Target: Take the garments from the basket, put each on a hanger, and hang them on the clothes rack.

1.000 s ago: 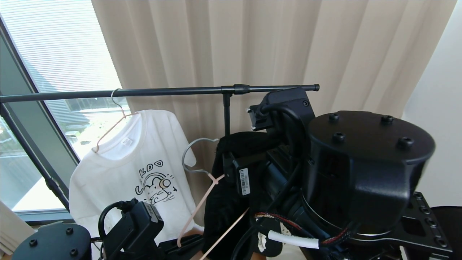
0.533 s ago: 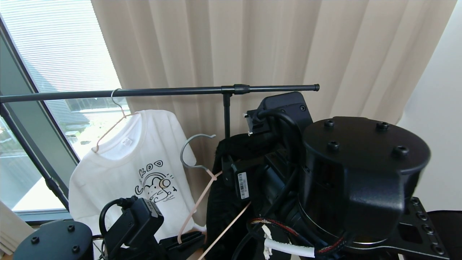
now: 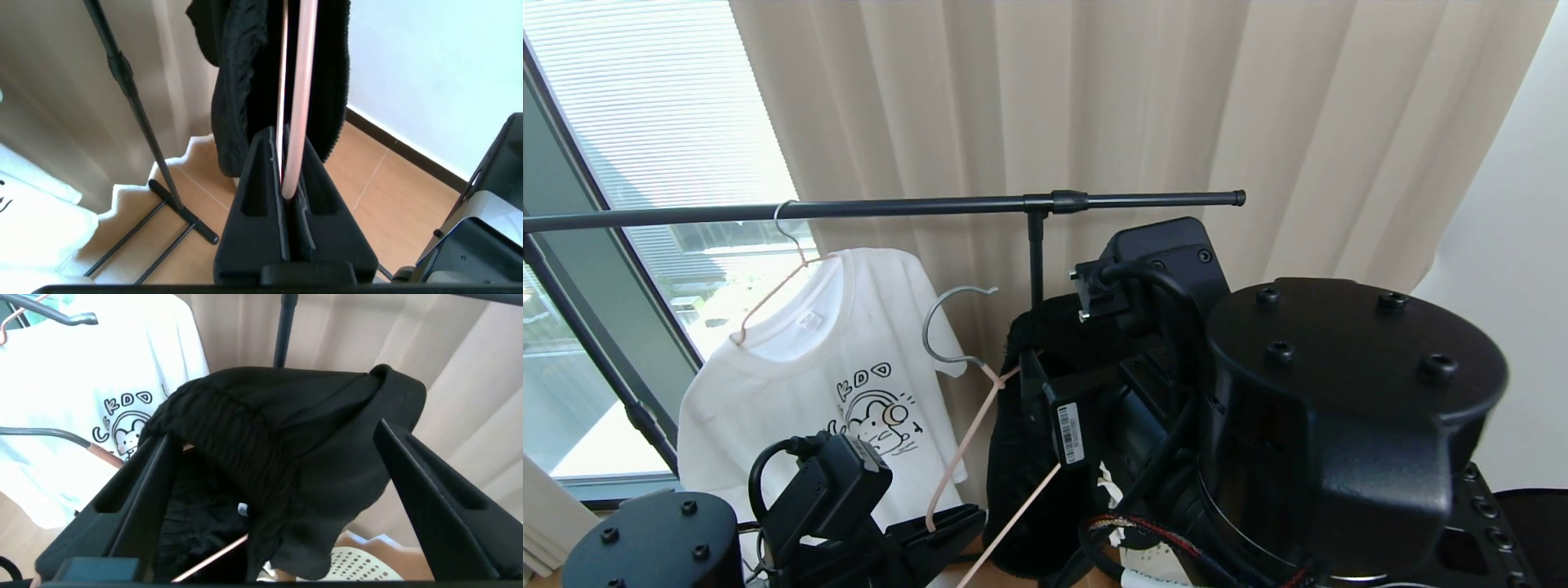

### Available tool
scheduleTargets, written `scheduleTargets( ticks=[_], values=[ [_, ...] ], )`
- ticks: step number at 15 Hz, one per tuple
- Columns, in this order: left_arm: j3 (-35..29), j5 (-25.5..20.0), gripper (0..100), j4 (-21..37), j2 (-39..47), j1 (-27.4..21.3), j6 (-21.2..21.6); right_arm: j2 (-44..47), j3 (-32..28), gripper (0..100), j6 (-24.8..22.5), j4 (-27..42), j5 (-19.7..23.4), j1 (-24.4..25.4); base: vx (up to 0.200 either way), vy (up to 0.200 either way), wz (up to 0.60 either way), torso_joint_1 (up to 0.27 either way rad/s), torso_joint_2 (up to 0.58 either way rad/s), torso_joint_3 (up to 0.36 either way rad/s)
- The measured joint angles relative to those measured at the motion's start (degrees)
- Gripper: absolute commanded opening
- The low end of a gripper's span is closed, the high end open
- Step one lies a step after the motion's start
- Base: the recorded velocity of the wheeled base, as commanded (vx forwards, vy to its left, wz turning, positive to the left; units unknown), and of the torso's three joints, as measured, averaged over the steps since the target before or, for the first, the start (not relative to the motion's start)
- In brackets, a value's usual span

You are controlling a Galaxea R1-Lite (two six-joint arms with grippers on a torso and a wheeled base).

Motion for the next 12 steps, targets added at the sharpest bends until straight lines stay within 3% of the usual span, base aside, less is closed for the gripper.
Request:
scheduleTargets(
  ticks=[12],
  values=[
    [-0.11,0.17,0,-2.82,0.72,0.39,-1.21,-1.08,1.21,100,-0.33,0.74,0.07,1.29,0.0,0.0,0.0,0.0,0.0,0.0]
  ],
)
